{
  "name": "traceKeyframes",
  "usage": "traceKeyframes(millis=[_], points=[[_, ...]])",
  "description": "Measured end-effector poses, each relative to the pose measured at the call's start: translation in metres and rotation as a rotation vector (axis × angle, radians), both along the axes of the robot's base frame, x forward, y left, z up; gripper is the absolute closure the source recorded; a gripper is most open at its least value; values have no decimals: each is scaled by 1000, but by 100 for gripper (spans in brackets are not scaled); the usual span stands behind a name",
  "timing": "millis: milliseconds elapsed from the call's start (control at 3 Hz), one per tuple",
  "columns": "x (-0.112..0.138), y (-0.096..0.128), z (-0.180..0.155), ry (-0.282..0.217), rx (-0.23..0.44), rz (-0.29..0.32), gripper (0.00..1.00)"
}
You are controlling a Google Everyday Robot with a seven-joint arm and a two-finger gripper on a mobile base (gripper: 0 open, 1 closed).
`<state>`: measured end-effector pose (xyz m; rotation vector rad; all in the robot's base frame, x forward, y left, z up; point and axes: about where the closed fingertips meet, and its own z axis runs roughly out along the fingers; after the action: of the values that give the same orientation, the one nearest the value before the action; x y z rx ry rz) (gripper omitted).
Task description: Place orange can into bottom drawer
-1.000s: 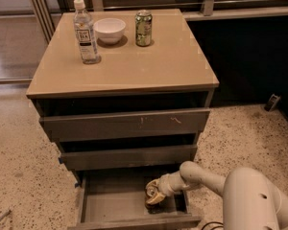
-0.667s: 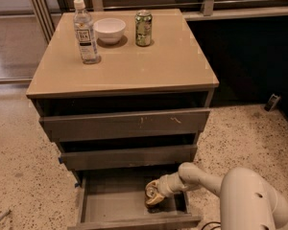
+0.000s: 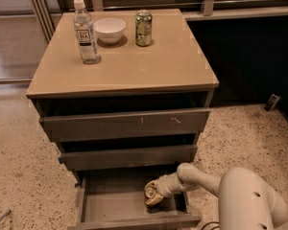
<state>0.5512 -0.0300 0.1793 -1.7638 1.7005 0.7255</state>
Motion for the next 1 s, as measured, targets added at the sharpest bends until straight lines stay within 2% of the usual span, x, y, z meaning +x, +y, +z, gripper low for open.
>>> traceKeyframes(millis=[667, 1000], points=[[0, 0, 0, 0, 0, 0, 35], [0, 0, 0, 0, 0, 0, 4]])
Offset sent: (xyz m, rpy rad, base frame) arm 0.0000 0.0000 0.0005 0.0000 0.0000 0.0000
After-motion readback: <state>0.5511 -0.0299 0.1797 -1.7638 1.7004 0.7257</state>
